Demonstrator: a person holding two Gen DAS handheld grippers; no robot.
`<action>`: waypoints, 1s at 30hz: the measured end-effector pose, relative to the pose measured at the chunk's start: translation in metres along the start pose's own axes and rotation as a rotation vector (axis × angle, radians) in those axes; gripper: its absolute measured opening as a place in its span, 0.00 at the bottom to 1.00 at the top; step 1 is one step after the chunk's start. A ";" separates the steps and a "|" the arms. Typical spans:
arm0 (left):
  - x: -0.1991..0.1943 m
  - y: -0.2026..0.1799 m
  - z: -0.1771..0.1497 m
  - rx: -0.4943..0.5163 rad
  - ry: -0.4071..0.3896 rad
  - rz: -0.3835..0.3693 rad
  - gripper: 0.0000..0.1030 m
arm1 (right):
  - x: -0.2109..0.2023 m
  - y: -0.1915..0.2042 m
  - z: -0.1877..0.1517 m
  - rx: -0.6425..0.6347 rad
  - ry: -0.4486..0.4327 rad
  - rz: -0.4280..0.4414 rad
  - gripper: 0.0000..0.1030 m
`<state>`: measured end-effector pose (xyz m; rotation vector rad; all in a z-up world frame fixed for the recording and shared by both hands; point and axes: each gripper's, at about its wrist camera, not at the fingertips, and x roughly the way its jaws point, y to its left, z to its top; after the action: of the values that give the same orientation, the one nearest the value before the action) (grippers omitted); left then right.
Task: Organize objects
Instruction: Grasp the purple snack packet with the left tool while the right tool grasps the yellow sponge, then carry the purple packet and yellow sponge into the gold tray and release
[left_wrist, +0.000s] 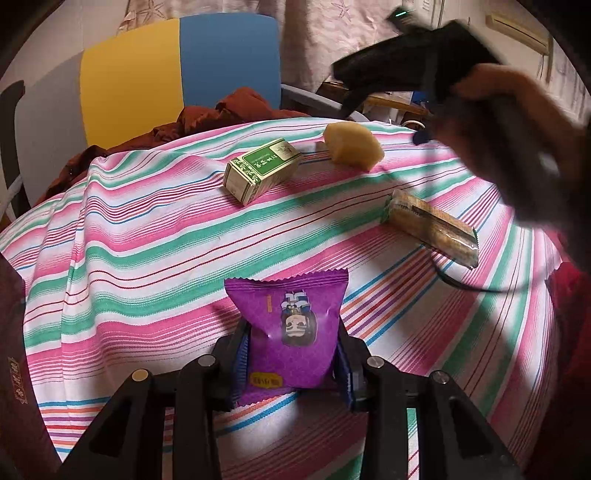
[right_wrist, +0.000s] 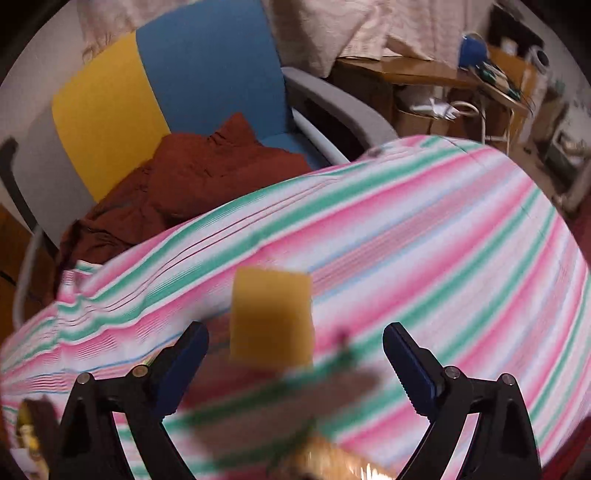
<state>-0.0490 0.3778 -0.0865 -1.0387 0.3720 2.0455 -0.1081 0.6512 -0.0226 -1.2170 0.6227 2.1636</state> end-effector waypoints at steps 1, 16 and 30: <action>0.000 0.000 0.000 0.000 0.000 0.000 0.38 | 0.010 0.002 0.004 -0.003 0.013 -0.012 0.91; 0.002 0.000 -0.001 0.001 -0.011 0.001 0.39 | -0.039 0.014 -0.056 -0.150 0.064 0.114 0.49; 0.002 -0.005 0.001 0.027 -0.015 0.032 0.40 | -0.039 0.017 -0.134 -0.238 0.136 0.163 0.49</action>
<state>-0.0460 0.3825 -0.0872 -1.0066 0.4096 2.0701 -0.0225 0.5441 -0.0507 -1.4942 0.5479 2.3575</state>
